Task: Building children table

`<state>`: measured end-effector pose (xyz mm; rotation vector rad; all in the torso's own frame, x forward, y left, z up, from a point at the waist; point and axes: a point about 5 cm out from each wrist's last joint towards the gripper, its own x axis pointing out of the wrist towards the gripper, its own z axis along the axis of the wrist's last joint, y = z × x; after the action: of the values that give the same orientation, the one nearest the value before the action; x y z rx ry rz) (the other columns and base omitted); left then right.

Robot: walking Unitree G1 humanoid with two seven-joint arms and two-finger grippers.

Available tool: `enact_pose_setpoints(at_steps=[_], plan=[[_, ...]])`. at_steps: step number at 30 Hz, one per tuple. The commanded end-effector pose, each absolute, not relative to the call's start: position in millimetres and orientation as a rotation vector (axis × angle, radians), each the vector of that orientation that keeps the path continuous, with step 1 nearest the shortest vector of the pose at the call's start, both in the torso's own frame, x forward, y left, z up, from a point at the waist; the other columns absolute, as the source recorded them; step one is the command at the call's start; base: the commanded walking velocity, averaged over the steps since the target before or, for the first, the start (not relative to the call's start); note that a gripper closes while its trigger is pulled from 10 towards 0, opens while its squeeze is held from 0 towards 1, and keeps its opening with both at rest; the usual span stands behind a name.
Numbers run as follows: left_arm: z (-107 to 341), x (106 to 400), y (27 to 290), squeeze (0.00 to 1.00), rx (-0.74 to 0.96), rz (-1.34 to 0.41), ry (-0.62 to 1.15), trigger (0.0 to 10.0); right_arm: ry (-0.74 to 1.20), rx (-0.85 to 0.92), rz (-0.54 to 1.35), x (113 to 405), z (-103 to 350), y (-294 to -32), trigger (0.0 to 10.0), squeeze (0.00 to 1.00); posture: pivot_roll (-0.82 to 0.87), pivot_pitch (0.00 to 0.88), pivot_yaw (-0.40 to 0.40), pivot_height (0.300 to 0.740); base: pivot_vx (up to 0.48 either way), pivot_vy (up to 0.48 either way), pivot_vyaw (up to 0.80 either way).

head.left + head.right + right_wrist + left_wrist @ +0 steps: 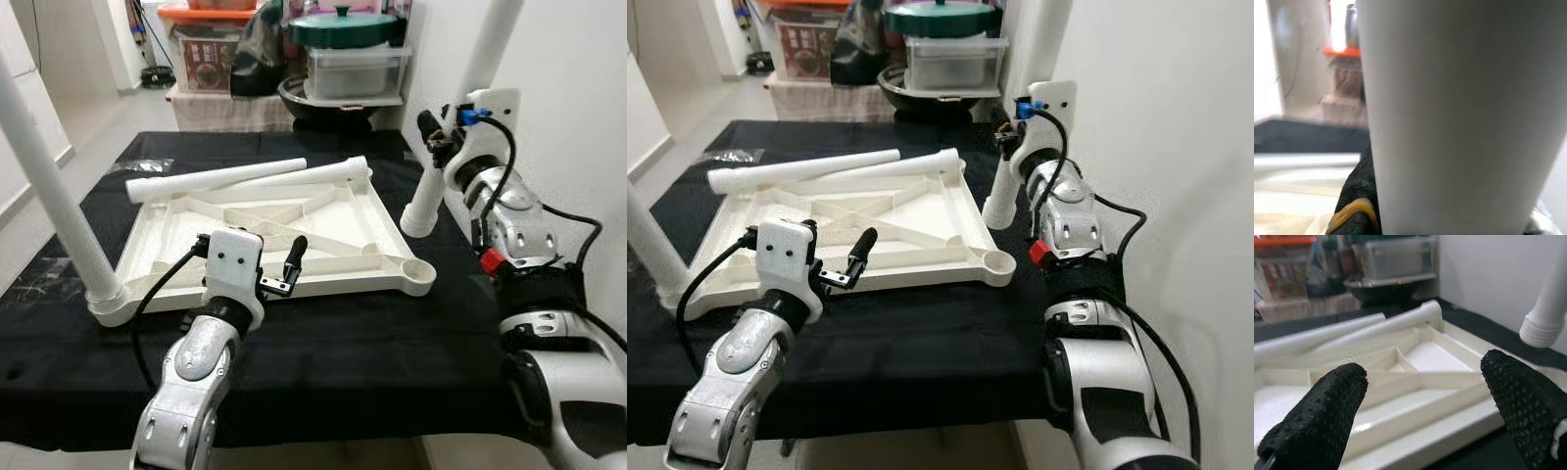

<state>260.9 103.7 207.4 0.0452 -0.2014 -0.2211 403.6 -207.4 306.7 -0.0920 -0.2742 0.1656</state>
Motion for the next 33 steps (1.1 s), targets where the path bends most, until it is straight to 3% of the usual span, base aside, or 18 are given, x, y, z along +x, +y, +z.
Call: enact_pose_setpoints(at_steps=[1, 4, 12, 19, 25, 33], plan=[[205, 258, 106, 0.00, 0.055, -0.224, -0.184, 10.0, -0.294, -0.121, 0.189, 404, 315, -208, 10.0, 0.00, 0.07, 0.181, -0.036, 0.740, 0.000, 0.000, 0.00], [205, 255, 104, 0.00, 0.052, -0.234, -0.174, 10.0, -0.283, -0.098, 0.222, 405, 316, -215, 10.0, 0.00, 0.07, 0.188, -0.033, 0.740, 0.000, 0.000, 0.00], [205, 244, 96, 0.00, 0.034, -0.277, -0.164, 10.0, -0.246, -0.038, 0.578, 402, 319, -210, 10.0, 0.00, 0.09, 0.181, -0.033, 0.740, 0.000, 0.000, 0.00], [196, 236, 99, 0.00, 0.065, -0.311, -0.129, 10.0, -0.196, -0.095, 0.749, 390, 310, -225, 10.0, 0.00, 0.09, 0.166, -0.029, 0.740, 0.000, 0.000, 0.00], [176, 219, 94, 0.00, 0.102, -0.556, -0.074, 10.0, -0.177, -0.119, 0.808, 383, 309, -240, 10.0, 0.00, 0.09, 0.154, -0.021, 0.740, 0.000, 0.000, 0.00], [170, 206, 87, 0.00, 0.073, -0.685, -0.058, 10.0, -0.170, -0.135, 0.892, 377, 308, -242, 10.0, 0.00, 0.09, 0.156, -0.013, 0.740, 0.000, 0.000, 0.00]])
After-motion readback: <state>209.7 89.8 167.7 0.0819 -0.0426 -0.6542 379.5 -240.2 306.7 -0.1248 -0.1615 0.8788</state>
